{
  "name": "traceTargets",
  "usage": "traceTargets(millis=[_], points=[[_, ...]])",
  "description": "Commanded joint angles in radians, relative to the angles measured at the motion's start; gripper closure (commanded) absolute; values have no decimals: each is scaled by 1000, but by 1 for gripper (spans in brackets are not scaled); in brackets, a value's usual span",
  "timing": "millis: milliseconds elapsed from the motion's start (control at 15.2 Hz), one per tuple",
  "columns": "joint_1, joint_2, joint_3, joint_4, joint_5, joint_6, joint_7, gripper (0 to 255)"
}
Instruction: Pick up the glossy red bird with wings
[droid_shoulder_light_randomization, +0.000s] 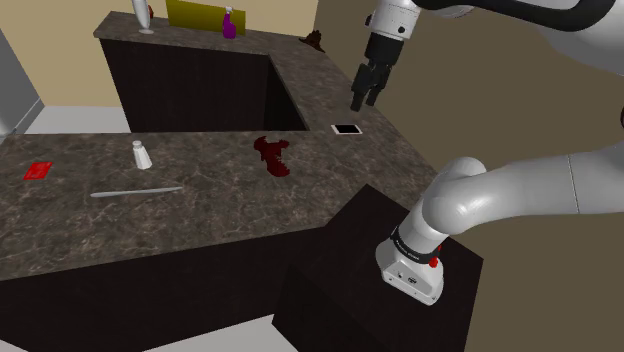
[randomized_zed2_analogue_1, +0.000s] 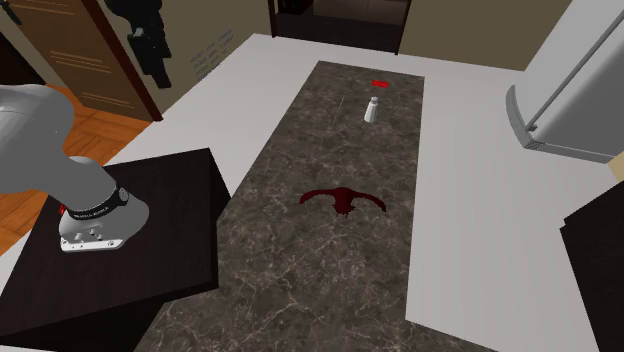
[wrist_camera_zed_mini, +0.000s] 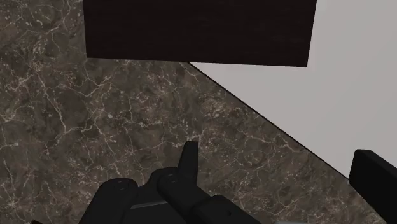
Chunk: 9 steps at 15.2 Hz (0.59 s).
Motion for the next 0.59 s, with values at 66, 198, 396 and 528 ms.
traceTargets(millis=[66,198,396,528], points=[[0,20,-7,-13,-10,32,-20,0],[0,63,-21,-34,-29,97,-59,0],[0,139,-42,-55,-55,195,-115,0],[0,196,-55,-61,-70,260,-150,0]])
